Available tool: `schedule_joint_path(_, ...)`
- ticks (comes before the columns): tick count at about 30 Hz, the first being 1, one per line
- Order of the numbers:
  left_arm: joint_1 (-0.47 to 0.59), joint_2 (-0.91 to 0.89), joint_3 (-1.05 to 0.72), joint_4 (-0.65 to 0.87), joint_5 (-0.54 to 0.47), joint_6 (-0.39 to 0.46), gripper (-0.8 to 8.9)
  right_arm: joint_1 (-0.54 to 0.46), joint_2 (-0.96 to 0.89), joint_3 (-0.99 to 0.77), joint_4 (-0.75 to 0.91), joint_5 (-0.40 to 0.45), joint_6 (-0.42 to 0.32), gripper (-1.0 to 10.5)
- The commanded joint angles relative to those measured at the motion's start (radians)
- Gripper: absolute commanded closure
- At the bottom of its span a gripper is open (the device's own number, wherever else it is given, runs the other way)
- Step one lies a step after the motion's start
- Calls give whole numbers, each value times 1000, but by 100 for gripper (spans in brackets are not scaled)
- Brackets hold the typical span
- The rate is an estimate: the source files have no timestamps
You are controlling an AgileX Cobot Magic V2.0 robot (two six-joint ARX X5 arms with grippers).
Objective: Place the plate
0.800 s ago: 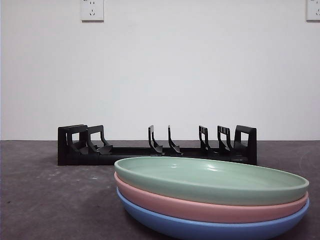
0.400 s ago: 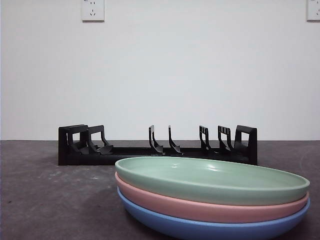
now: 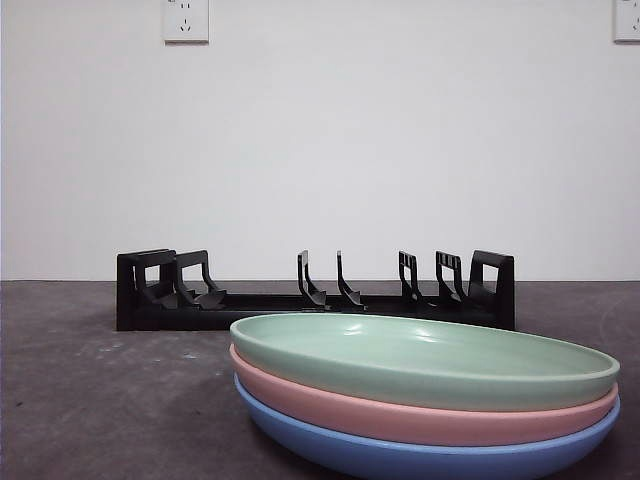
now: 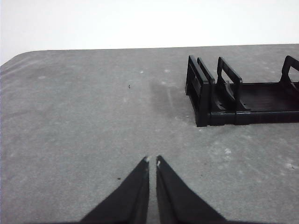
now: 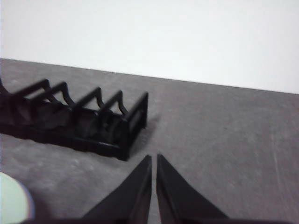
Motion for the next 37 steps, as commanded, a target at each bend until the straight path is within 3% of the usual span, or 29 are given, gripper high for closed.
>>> schedule_joint_path(1, 0, -2, -20, -7, -5, 10, 790, -3, -9, -23, -10, 32, -17, 928)
schedule_joint_path(13, -1, -2, -20, -7, -5, 10, 790, -53, -50, -23, -153, -14, -31, 928)
schedule_joint_path(18, -1, -2, -20, -7, -5, 10, 790, -59, -50, -23, -157, 41, 24, 929)
schedule_joint_path(23, -1, -2, -20, -7, -5, 10, 790, -59, -50, -23, -159, 92, 23, 929)
schedule_joint_path(37, -1, -2, -20, -7, -5, 10, 790, -55, -50, -23, -128, 92, 21, 929)
